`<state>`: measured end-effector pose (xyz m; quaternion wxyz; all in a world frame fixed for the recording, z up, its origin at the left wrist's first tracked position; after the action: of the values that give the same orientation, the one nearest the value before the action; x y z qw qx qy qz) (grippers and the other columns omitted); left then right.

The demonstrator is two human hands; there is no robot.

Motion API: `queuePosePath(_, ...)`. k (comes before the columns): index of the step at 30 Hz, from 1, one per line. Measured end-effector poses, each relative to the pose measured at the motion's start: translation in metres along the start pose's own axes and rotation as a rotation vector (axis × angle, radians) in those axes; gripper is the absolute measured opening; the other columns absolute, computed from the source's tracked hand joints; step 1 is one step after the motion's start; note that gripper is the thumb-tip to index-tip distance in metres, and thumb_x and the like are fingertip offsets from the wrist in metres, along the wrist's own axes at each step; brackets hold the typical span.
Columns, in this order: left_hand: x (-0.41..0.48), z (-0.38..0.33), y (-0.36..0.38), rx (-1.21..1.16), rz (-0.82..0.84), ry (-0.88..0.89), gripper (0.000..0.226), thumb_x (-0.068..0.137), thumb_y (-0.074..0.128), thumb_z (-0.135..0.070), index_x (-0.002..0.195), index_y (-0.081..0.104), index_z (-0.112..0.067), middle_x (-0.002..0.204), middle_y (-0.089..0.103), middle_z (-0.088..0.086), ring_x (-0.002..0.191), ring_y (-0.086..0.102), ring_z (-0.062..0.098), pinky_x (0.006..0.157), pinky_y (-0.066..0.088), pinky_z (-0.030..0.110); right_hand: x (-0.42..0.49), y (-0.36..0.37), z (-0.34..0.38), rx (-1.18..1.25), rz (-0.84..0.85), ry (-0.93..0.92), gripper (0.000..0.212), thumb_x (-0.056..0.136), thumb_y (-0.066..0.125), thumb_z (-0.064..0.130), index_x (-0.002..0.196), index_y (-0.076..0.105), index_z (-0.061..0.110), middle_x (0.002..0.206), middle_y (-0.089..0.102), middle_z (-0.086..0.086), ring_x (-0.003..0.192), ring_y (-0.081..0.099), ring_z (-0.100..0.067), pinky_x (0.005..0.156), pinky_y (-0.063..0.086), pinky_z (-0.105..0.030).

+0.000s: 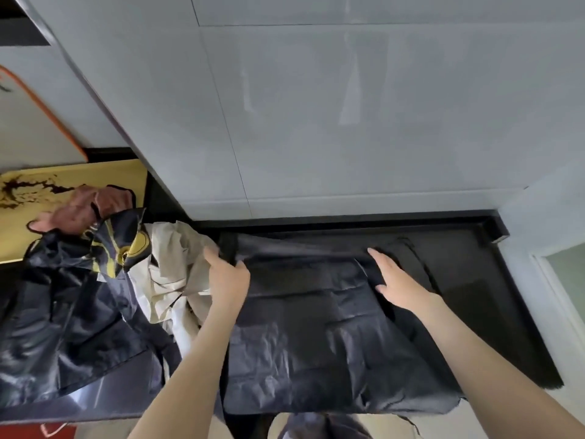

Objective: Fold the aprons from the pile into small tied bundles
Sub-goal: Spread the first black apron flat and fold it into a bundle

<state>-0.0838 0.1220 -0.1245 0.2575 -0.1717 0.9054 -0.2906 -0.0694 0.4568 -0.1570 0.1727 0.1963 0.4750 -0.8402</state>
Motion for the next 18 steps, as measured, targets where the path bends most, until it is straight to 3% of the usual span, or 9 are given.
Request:
queuePosePath(3, -0.052, -0.012, 0.047, 0.091, 0.105, 0.403, 0.078, 0.092, 0.058, -0.015, 0.151, 0.008, -0.006, 0.158, 0.005, 0.017, 0.146, 0.010, 0.030, 0.119, 0.018, 0.039, 0.009, 0.022, -0.004, -0.021, -0.011, 0.030, 0.076, 0.095, 0.049, -0.001, 0.154, 0.009, 0.025, 0.162, 0.001, 0.003, 0.148, 0.009, -0.026, 0.119, 0.016, -0.036)
queuePosePath(5, -0.072, -0.008, 0.083, 0.359, 0.316, 0.646, 0.077, 0.094, 0.055, -0.032, 0.152, 0.010, -0.013, 0.160, -0.009, 0.011, 0.148, -0.006, 0.028, 0.120, 0.005, 0.046, 0.008, 0.024, -0.003, 0.040, -0.060, 0.029, 0.077, 0.095, 0.052, 0.002, 0.154, 0.008, 0.024, 0.162, 0.004, 0.003, 0.148, 0.010, -0.022, 0.117, 0.016, -0.032)
queuePosePath(6, -0.075, -0.002, 0.099, 0.520, 0.428, 0.686, 0.079, 0.094, 0.052, -0.043, 0.153, 0.006, -0.019, 0.159, -0.017, 0.009, 0.147, -0.015, 0.027, 0.119, -0.003, 0.050, 0.005, 0.023, -0.004, 0.063, -0.105, 0.043, 0.078, 0.095, 0.055, 0.006, 0.154, 0.008, 0.023, 0.162, 0.007, 0.002, 0.148, 0.011, -0.019, 0.116, 0.017, -0.031)
queuePosePath(8, -0.071, 0.013, 0.116, 0.773, 0.554, 0.642, 0.088, 0.089, 0.041, -0.066, 0.152, -0.008, -0.029, 0.155, -0.031, 0.008, 0.142, -0.028, 0.029, 0.114, -0.013, 0.053, -0.006, 0.019, -0.007, 0.054, -0.226, 0.118, 0.079, 0.093, 0.061, 0.014, 0.154, 0.011, 0.018, 0.159, 0.017, -0.002, 0.146, 0.016, -0.020, 0.116, 0.020, -0.035)
queuePosePath(11, -0.057, 0.025, 0.127, 0.937, 0.566, 0.598, 0.097, 0.081, 0.031, -0.081, 0.148, -0.023, -0.034, 0.152, -0.035, 0.008, 0.140, -0.032, 0.029, 0.113, -0.016, 0.054, -0.028, 0.013, -0.032, -0.039, -0.378, 0.316, 0.079, 0.085, 0.073, 0.028, 0.146, 0.028, 0.010, 0.142, 0.041, -0.011, 0.131, 0.038, -0.031, 0.105, 0.036, -0.041)
queuePosePath(13, -0.051, 0.023, 0.130, 0.960, 0.579, 0.583, 0.101, 0.078, 0.031, -0.084, 0.147, -0.025, -0.036, 0.152, -0.036, 0.007, 0.140, -0.033, 0.029, 0.112, -0.016, 0.053, -0.040, 0.010, -0.047, 0.088, -0.300, 0.448, 0.058, 0.082, 0.076, 0.030, 0.125, 0.042, 0.010, 0.120, 0.051, -0.011, 0.109, 0.051, -0.029, 0.090, 0.045, -0.039)
queuePosePath(15, -0.051, 0.018, 0.132, 0.980, 0.597, 0.586, 0.105, 0.075, 0.033, -0.086, 0.146, -0.026, -0.036, 0.151, -0.038, 0.007, 0.140, -0.033, 0.029, 0.112, -0.016, 0.054, -0.047, 0.011, -0.054, 0.112, -0.126, 0.485, 0.032, 0.087, 0.069, 0.027, 0.097, 0.043, 0.011, 0.093, 0.052, -0.005, 0.087, 0.053, -0.025, 0.071, 0.042, -0.034)
queuePosePath(18, -0.053, 0.018, 0.132, 1.010, 0.607, 0.593, 0.109, 0.072, 0.035, -0.088, 0.145, -0.028, -0.036, 0.151, -0.038, 0.007, 0.140, -0.033, 0.029, 0.113, -0.015, 0.054, -0.049, 0.015, -0.057, 0.092, -0.061, 0.468, 0.033, 0.092, 0.059, 0.017, 0.073, 0.032, 0.012, 0.067, 0.041, -0.003, 0.060, 0.044, -0.021, 0.053, 0.032, -0.029)
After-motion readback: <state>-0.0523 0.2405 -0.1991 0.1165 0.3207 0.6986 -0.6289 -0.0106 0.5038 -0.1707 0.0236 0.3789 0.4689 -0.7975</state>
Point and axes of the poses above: each hand's wrist, its own x-axis towards the middle knuckle, its own y-axis out of the palm, z = x × y, the point moved 1 cm from there along x, towards the middle knuckle
